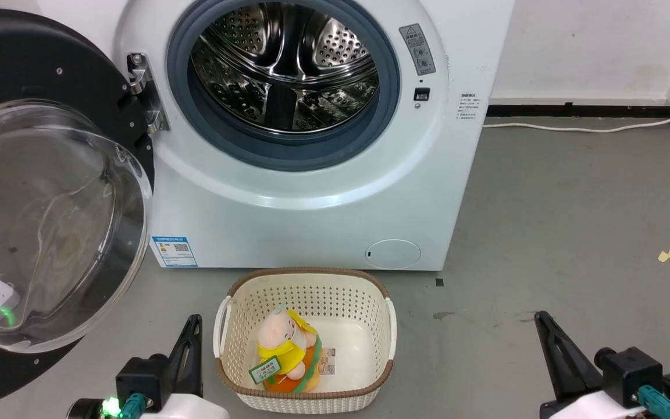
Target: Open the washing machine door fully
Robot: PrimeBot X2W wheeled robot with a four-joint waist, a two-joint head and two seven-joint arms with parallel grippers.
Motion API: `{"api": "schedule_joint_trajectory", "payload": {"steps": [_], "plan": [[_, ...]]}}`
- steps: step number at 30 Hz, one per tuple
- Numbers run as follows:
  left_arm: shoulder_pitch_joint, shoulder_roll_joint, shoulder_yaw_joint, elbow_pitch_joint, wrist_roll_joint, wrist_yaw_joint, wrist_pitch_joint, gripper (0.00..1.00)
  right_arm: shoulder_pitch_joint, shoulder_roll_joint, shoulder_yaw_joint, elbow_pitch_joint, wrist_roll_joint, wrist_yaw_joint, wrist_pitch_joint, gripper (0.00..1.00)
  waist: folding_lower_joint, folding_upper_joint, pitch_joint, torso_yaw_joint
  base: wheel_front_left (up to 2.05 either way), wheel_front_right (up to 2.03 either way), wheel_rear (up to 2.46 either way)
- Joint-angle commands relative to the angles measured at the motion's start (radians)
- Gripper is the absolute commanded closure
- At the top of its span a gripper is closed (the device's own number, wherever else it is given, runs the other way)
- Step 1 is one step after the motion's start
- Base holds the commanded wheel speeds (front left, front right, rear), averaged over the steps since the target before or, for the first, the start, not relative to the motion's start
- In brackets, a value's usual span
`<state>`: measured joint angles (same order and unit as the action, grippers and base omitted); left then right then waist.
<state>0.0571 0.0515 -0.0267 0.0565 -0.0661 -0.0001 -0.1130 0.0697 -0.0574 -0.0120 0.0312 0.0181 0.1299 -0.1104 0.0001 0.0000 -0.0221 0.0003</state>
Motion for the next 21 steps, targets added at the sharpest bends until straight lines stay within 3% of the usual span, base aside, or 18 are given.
{"api": "schedule_joint_trajectory", "payload": {"steps": [1,21], "plan": [[-0.017,0.0,0.001,-0.009,0.008,0.0,0.01,1.0,-0.024,0.004,0.002,-0.006,-0.004,0.0,0.007,1.0,0.0,0.0,0.001,0.0,0.0,0.0,0.0],[-0.034,0.0,0.012,-0.03,0.033,0.0,0.055,1.0,-0.044,0.006,0.006,-0.017,-0.01,0.001,0.052,1.0,0.0,0.0,0.01,0.0,0.0,0.0,0.0]]}}
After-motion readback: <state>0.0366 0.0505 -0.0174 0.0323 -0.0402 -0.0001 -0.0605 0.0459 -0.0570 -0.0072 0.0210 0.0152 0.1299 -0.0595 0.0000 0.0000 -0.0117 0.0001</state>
